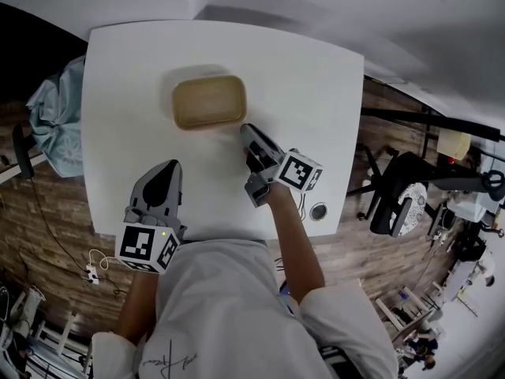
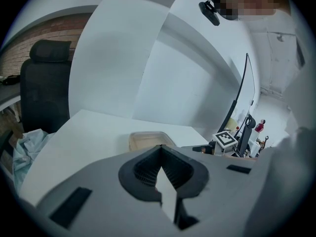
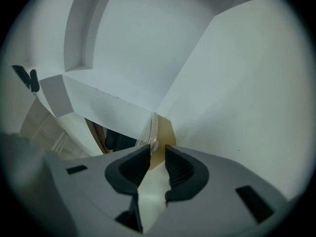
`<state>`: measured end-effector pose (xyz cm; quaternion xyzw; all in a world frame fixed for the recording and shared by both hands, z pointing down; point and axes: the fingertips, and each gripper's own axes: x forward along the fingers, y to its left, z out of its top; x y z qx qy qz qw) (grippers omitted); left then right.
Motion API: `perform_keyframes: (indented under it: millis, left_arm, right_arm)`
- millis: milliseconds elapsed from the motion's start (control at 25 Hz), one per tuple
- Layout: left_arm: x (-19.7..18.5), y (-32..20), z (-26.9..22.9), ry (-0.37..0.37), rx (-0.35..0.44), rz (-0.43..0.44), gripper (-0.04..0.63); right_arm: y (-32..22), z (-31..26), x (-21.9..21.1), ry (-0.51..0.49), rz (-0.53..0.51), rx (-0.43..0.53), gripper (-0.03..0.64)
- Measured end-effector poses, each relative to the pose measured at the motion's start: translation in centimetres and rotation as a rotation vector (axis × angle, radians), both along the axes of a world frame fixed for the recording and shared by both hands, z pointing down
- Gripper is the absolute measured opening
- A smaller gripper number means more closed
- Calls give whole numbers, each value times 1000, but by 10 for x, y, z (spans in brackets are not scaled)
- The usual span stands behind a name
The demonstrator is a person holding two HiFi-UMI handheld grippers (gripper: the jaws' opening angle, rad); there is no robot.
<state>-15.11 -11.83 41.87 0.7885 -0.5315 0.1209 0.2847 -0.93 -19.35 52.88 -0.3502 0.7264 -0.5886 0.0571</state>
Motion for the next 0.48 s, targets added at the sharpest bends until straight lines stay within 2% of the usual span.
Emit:
perform_keyframes:
  millis: [480]
  left_arm:
    - [5, -2, 2, -9, -7, 9, 6]
  right_arm:
    - [-7, -3, -4, -182, 30, -29, 92]
